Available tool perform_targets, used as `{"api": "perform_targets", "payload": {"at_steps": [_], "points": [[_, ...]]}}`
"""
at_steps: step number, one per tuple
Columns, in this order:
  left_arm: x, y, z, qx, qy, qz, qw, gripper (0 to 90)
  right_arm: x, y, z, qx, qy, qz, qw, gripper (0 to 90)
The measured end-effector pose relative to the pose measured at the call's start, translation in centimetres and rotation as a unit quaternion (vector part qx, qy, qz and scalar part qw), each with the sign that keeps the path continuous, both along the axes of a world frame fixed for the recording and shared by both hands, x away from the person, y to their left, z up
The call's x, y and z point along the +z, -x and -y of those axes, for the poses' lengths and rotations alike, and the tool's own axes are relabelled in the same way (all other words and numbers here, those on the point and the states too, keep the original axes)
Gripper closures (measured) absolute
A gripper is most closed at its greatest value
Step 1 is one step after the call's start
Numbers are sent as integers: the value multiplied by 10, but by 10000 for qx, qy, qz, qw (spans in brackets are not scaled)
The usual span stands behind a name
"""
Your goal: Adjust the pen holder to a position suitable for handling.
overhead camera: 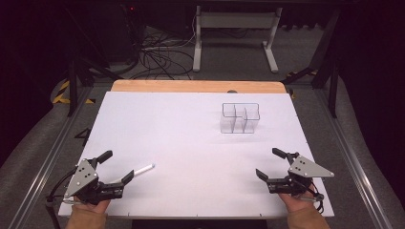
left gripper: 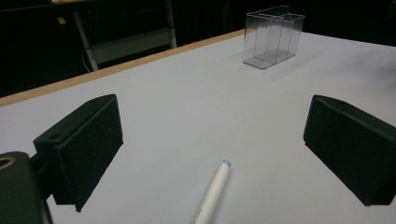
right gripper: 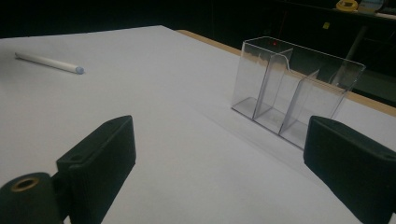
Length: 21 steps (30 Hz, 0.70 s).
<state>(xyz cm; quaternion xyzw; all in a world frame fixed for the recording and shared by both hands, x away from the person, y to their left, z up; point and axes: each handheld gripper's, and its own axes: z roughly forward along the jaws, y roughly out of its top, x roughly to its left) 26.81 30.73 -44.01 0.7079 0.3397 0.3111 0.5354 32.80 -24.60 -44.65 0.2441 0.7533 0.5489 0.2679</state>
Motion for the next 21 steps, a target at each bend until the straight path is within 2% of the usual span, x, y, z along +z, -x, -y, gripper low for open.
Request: {"api": "perform_targets", "payload": {"at_steps": [9, 21], "points": [[1, 1, 1, 4, -70, 43, 10000, 55, 1, 2, 0, -15, 1, 44, 10000, 96], [2, 2, 0, 21, -32, 44, 10000, 55, 4, 1, -1, -34, 30, -5, 10000, 105]]}}
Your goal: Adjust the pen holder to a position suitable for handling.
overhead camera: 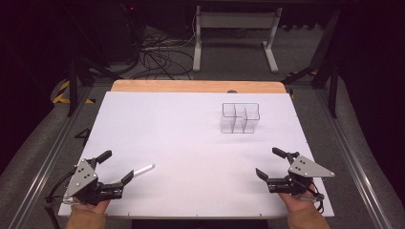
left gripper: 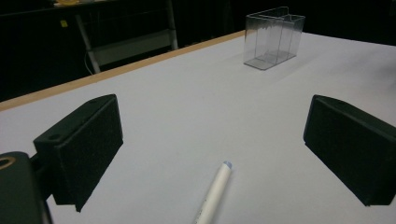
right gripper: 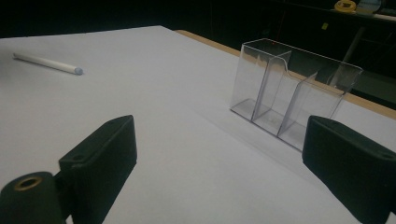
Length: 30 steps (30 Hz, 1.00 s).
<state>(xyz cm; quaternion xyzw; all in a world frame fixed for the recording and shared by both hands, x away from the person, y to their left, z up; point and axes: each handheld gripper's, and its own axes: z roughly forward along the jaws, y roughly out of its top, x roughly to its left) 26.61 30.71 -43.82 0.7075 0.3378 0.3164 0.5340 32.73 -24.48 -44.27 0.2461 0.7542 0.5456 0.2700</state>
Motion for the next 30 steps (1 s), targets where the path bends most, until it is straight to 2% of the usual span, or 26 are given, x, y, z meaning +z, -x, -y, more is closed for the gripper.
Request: {"api": "perform_targets", "payload": {"at_steps": [8, 11, 19, 22, 30], "points": [[0, 0, 1, 13, -12, 12, 10000, 55, 7, -7, -5, 10, 48, -86, 10000, 106], [0, 0, 1, 12, -12, 6, 10000, 55, 13, -13, -10, 14, 174, -144, 9997, 106], [0, 1, 0, 28, -12, 30, 10000, 55, 23, -22, -15, 36, 112, -176, 9998, 106], [0, 1, 0, 33, -9, 33, 10000, 56, 29, -27, -17, -59, 181, -177, 9997, 111], [0, 0, -1, 41, 2, 34, 10000, 55, 37, -33, -21, 29, 262, -95, 9996, 114]]}}
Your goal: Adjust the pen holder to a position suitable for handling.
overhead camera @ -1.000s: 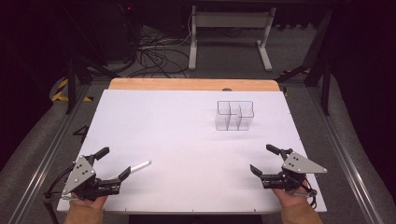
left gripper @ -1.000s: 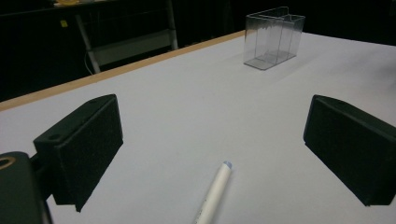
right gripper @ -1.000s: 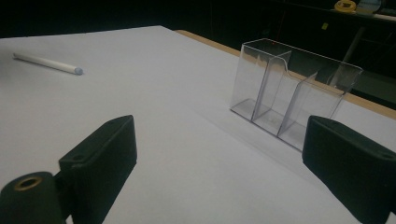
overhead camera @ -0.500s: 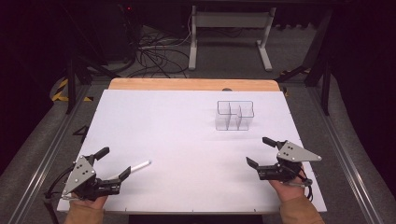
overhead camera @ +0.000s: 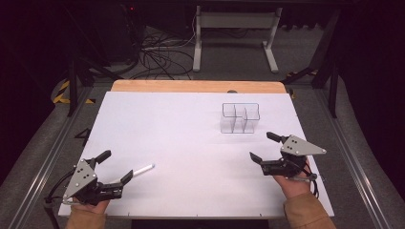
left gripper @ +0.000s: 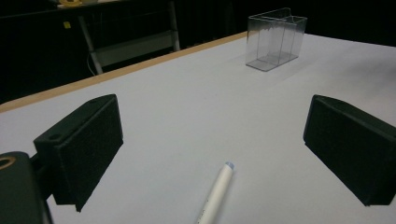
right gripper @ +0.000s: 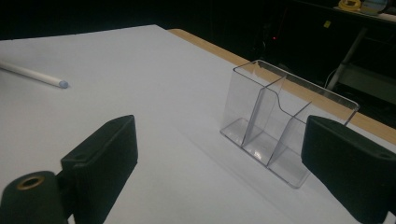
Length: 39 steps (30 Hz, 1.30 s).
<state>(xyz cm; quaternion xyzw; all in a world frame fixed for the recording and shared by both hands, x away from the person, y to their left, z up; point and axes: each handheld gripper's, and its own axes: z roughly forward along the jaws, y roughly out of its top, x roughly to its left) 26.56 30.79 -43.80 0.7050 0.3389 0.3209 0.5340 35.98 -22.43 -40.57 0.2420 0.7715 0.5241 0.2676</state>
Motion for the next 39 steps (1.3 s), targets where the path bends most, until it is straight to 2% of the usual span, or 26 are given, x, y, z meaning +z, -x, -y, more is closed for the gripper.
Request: {"api": "perform_targets", "payload": {"at_steps": [4, 10, 14, 24, 39], "points": [[0, 0, 0, 4, -8, 5, 10000, 55, 4, -2, 1, 107, 70, -44, 9999, 143], [0, 0, 0, 3, -16, 9, 10000, 55, 14, -4, 1, 328, 323, -143, 9988, 206], [0, 0, 0, 5, -16, 10, 10000, 55, 24, -9, 1, 526, 588, -228, 9966, 238], [0, 1, 0, 14, 5, -7, 10000, 55, 44, -25, -1, 749, 924, -310, 9924, 289], [0, 1, 0, 14, -30, -9, 10000, 56, 53, -35, -6, 782, 1057, -261, 9910, 317]]}}
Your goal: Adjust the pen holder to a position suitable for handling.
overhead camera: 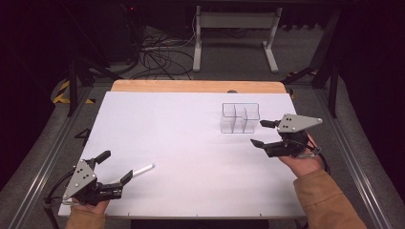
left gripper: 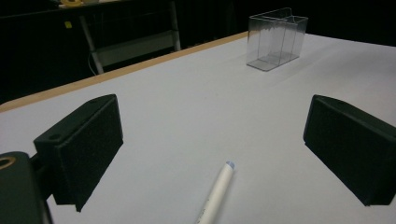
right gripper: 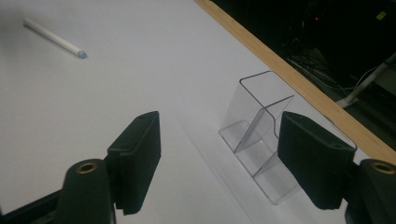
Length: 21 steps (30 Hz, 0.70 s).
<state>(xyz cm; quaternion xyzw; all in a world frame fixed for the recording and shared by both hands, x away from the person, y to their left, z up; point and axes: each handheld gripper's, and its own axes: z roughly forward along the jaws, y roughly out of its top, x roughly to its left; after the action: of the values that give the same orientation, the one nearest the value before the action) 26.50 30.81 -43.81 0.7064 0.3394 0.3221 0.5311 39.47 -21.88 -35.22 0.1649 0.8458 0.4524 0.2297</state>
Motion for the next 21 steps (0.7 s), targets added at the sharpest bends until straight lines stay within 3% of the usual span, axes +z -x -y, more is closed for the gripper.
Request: {"api": "perform_targets", "payload": {"at_steps": [3, 13, 21], "points": [[0, 0, 0, 2, 19, -8, 10000, 56, 3, -5, -5, -37, 133, -149, 9998, 360], [0, 0, -1, 7, 57, -2, 10000, 56, 6, -30, -16, -3, 384, -319, 9988, 367], [-1, 0, -1, 9, 42, -3, 10000, 56, 6, -47, -21, -50, 633, -306, 9975, 398]]}}
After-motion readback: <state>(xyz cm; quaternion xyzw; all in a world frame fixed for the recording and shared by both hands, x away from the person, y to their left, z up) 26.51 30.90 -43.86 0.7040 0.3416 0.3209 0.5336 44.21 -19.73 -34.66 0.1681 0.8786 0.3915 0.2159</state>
